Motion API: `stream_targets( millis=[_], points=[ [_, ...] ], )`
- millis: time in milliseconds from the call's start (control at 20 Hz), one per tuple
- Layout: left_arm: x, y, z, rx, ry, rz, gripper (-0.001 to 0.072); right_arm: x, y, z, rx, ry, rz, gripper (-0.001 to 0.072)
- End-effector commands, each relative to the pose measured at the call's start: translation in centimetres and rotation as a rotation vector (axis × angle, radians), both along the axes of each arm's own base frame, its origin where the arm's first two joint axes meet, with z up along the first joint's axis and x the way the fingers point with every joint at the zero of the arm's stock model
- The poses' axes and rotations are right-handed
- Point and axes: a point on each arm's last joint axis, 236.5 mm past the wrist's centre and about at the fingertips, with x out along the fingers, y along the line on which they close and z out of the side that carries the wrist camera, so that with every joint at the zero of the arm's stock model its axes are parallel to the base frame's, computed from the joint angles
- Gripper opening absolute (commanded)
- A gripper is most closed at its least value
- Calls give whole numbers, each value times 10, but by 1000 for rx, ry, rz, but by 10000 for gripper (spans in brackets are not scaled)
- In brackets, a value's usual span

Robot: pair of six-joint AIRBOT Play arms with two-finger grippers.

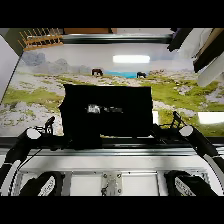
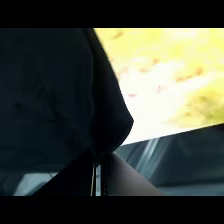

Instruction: Fold the clothes and pants, and hang the long-sleeved shirts on hangers.

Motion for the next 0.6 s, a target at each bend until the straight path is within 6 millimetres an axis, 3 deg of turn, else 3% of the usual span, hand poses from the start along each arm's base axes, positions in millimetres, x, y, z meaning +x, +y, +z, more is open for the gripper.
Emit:
stream_targets(
  millis=[0,150,300,400,550],
  points=[
    [-1,4,32,29,-17,-98,8,-11,-12,19,-58,39,113,18],
    [-6,0,79,27,-90,-121,9,-30,-40,47,-134,121,197,18],
    [-24,-5,117,28,-141,-129,9,-44,-60,71,-186,185,234,17],
    [-26,-5,137,37,-186,-143,9,-40,-62,84,-198,178,247,17],
    [-2,-2,155,49,-244,-128,9,-21,-65,96,-208,146,240,17]
  ],
)
